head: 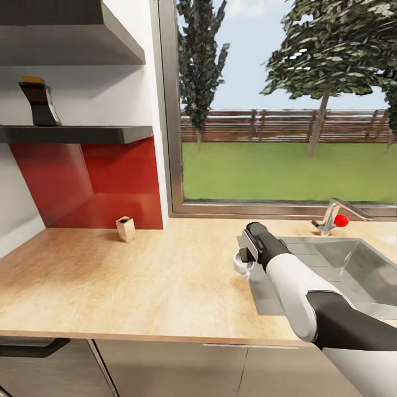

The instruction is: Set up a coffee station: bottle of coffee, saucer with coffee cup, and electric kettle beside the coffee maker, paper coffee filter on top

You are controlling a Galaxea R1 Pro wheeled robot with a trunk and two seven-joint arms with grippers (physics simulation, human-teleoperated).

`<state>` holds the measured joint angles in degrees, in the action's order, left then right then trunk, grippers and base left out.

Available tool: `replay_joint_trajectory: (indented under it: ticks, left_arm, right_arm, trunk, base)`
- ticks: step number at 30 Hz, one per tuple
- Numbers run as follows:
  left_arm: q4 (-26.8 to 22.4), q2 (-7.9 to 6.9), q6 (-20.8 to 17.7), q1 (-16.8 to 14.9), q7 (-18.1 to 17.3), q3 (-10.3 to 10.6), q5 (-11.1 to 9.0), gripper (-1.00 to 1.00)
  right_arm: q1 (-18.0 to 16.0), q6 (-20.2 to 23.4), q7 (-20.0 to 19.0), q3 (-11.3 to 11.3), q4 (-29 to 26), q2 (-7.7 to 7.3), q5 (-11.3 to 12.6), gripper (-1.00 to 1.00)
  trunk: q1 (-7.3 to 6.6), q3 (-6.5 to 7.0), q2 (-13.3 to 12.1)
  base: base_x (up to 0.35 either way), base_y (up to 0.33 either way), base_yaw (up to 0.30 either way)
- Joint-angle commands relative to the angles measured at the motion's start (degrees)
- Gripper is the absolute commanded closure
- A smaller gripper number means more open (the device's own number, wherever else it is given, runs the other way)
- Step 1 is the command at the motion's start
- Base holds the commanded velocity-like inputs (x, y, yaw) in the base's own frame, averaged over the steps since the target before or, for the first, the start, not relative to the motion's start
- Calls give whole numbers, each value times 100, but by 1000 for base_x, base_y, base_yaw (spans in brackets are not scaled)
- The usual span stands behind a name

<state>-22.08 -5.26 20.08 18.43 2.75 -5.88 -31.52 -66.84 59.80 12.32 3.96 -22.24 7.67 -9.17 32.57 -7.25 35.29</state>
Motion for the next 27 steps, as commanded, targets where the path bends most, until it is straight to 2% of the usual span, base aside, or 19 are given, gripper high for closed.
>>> replay_joint_trajectory:
  ticks: [1, 13, 21, 23, 27]
  left_arm:
    - [-14, -1, 4, 3, 15, 15, -39, -100]
    - [-16, -1, 4, 3, 15, 17, -39, -100]
    - [-16, -1, 4, 4, 15, 17, -39, -100]
    - [-22, -1, 4, 3, 15, 15, -31, -100]
    - [-23, -1, 38, 3, 15, 15, -30, -100]
  right_arm:
    - [-4, 20, -21, 44, -4, 7, -51, 100]
    - [-4, 20, -2, 36, 0, 2, -49, 100]
    - [-4, -172, -196, 44, 30, -15, -2, 100]
    - [-4, -117, -212, 51, 66, -4, -14, 100]
    - [-4, -110, -212, 45, 66, -19, -8, 100]
  trunk:
    - [-20, 17, -34]
    - [-284, 269, -515]
    - [-459, 413, -836]
    - [-503, 451, -916]
    - [-503, 466, -916]
  base:
    - [0, 0, -44]
    - [0, 0, -8]
    - [0, 0, 0]
    - [0, 0, -155]
    - [0, 0, -268]
